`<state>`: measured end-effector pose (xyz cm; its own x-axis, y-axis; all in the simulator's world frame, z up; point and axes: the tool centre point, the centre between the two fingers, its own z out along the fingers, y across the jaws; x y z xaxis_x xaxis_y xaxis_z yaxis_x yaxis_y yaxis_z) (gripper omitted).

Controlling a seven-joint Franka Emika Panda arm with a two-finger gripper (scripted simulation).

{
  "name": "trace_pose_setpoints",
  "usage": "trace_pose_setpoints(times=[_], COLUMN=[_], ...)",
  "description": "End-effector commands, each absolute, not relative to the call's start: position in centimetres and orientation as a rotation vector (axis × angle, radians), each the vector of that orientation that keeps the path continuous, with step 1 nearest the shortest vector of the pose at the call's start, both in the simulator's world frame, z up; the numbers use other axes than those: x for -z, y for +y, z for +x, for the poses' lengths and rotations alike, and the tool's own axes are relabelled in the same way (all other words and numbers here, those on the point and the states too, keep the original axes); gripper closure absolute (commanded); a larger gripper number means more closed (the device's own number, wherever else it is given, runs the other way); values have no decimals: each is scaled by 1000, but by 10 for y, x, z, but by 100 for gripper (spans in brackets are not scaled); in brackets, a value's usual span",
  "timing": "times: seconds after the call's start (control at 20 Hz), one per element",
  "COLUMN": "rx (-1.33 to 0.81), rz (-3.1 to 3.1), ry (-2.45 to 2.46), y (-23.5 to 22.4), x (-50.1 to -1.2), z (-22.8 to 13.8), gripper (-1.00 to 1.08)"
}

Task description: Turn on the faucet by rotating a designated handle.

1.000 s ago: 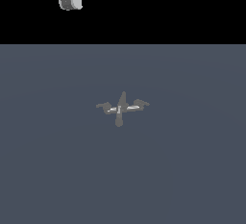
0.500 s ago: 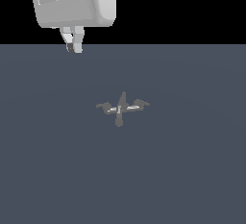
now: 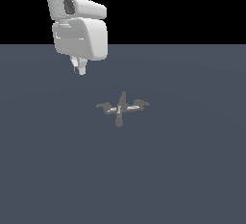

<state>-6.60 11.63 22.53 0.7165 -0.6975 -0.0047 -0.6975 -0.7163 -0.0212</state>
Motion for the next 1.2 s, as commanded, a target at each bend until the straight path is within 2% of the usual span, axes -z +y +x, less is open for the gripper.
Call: trace_pose_setpoints(times=[0.0,1.15], rx=[6,4], rz=[-2867,-2622], ry=[1232,1731], y=[118,106], x=[-210,-79], z=[-53,61], gripper=[108,108])
